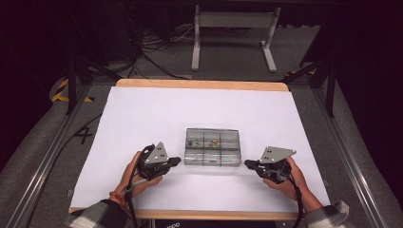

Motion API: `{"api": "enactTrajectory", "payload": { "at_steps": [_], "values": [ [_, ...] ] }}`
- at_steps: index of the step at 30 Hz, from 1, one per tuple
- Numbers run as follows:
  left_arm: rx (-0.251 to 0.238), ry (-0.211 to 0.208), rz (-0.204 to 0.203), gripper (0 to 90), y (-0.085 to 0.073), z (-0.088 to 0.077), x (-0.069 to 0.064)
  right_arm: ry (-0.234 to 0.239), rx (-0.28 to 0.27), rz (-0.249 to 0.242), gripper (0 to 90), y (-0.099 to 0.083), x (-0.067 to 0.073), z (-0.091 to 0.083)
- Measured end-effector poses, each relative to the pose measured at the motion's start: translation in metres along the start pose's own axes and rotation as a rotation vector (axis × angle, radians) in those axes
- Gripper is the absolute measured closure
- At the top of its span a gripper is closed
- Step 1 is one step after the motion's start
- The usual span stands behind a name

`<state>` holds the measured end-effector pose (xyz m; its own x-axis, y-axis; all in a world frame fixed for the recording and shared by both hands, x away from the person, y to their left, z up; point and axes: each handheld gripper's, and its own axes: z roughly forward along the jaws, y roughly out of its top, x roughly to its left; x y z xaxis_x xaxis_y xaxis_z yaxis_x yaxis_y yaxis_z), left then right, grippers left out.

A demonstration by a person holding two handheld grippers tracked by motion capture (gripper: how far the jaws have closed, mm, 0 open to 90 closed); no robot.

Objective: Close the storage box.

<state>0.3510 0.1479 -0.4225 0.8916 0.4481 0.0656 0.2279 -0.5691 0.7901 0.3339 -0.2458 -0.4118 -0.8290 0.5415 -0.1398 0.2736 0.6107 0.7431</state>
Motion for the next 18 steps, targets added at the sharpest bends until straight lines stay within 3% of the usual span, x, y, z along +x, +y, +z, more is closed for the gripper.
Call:
{"api": "enactTrajectory", "payload": {
  "at_steps": [10, 18],
  "values": [
    [-0.008, 0.036, 0.000, 86.8, -0.007, -0.015, 0.001, -0.027, 0.001, -0.026, 85.7, 0.001, 0.005, -0.011],
    [-0.022, 0.069, -0.015, 84.5, -0.016, -0.027, 0.004, -0.056, -0.011, -0.009, 83.1, -0.005, 0.000, -0.021]
  ]
}}
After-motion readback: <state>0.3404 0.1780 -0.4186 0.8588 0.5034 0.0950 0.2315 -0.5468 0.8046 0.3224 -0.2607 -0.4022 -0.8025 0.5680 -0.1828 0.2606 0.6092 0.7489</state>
